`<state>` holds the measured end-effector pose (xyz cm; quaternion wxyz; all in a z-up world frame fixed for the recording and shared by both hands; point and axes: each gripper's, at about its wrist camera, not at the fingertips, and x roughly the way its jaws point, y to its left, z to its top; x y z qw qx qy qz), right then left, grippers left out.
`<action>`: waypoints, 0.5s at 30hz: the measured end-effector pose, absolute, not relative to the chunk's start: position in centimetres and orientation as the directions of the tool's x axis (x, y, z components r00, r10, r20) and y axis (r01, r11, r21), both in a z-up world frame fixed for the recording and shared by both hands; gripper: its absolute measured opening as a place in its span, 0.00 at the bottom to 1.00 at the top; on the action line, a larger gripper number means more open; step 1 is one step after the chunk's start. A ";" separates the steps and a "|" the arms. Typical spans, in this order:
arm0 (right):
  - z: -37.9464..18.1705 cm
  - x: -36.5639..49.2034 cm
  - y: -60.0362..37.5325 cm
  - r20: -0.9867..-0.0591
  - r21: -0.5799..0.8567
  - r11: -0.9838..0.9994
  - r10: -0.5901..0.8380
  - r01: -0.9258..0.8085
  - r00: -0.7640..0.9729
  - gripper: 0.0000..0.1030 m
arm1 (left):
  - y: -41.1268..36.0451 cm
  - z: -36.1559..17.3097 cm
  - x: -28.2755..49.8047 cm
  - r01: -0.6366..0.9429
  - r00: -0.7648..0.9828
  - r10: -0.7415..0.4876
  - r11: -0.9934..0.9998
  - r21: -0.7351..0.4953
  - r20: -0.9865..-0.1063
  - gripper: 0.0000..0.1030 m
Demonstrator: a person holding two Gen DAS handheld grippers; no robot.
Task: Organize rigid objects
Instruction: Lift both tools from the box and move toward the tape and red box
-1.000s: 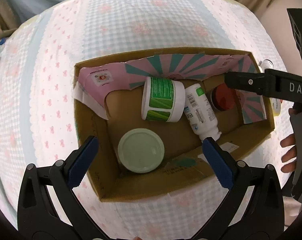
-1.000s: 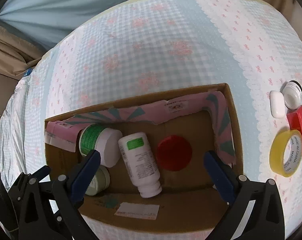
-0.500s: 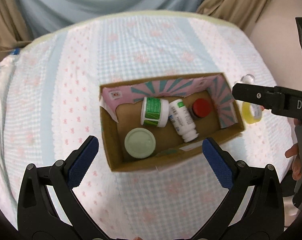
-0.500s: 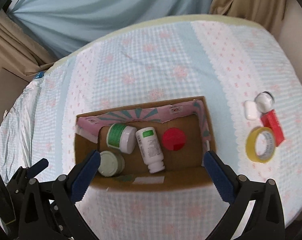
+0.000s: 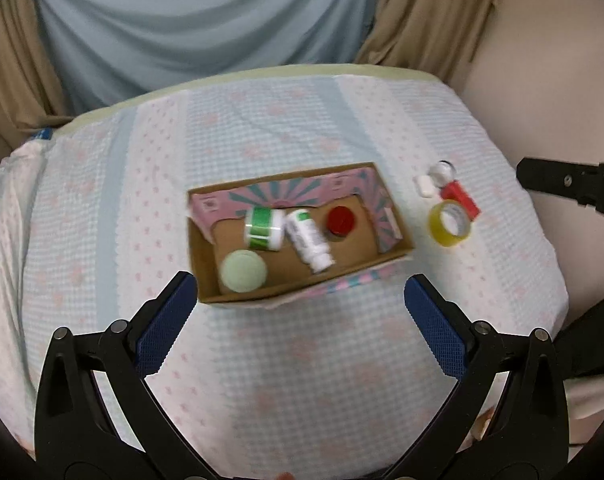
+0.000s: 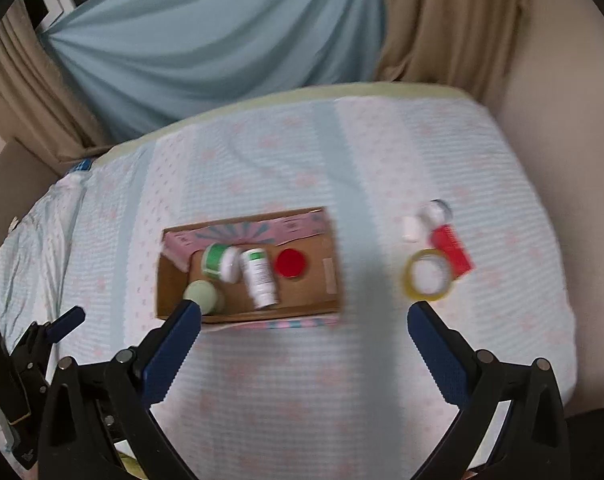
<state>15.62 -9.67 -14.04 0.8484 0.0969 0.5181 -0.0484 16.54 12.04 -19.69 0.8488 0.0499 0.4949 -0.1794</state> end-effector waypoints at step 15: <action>-12.7 11.4 -27.8 -0.878 0.117 0.987 0.050 0.113 0.475 1.00 | -6.1 -19.1 9.9 0.362 0.446 -0.254 0.928 -0.087 -0.858 1.00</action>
